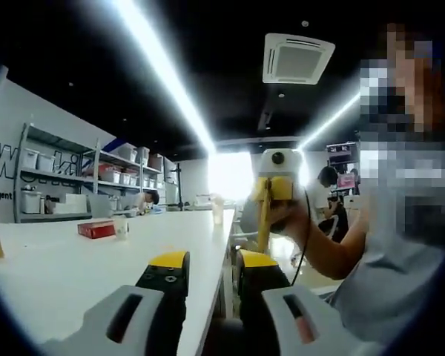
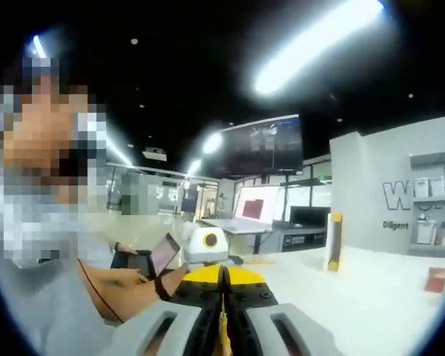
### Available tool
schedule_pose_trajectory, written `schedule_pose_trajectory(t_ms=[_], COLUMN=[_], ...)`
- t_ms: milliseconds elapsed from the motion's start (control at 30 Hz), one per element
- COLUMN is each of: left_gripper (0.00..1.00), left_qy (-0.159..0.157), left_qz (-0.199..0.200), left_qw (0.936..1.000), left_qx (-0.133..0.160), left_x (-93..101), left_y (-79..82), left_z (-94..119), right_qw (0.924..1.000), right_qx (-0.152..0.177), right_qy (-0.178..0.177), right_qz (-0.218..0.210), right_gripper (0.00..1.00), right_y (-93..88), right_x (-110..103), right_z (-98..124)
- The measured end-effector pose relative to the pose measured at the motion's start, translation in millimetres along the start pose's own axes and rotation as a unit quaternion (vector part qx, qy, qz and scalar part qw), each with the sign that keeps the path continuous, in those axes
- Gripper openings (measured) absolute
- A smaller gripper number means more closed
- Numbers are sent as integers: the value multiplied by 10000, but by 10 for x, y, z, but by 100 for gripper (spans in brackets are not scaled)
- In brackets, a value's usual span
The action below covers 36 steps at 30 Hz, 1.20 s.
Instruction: Tear open the coffee pouch, take out the coffee, and pour the coffee from the pouch into the cup
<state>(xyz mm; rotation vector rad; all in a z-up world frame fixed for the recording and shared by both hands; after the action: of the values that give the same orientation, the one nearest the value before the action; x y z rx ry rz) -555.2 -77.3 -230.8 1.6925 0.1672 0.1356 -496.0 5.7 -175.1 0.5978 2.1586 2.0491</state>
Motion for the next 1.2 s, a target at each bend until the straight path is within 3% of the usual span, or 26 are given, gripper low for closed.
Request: schedule_pose_trajectory(t_ms=[167, 433, 567, 1200], left_gripper=[27, 27, 26, 26], left_qy=[-26, -497, -729, -702], left_qz=[-68, 255, 414, 419], left_qw=[9998, 9968, 9946, 9960], left_qx=[163, 572, 611, 349], left_x=[46, 201, 224, 275], left_y=[80, 295, 246, 82], left_z=[39, 86, 76, 25], right_qw=[10000, 9996, 9996, 9994], right_qx=[3, 116, 104, 330], right_qy=[-3, 14, 14, 64], right_qz=[-48, -250, -246, -91], right_gripper=[1, 1, 1, 1], right_y=[-15, -63, -53, 23], right_x=[19, -5, -25, -45], right_z=[-32, -33, -30, 2])
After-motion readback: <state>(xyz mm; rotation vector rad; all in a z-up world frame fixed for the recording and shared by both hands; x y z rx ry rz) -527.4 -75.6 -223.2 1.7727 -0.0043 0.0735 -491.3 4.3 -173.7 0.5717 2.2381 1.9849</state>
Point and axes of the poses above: the point that each gripper's makers call its tool centre point, and the gripper's own axes: z roughly backward along the fingers, x roughly to its right, y roughly out of its top, the point moved 3 cm from there along z, roughly backward along the fingers, and after that the axes turned 3 degrees about z, right-handed, at the moved point
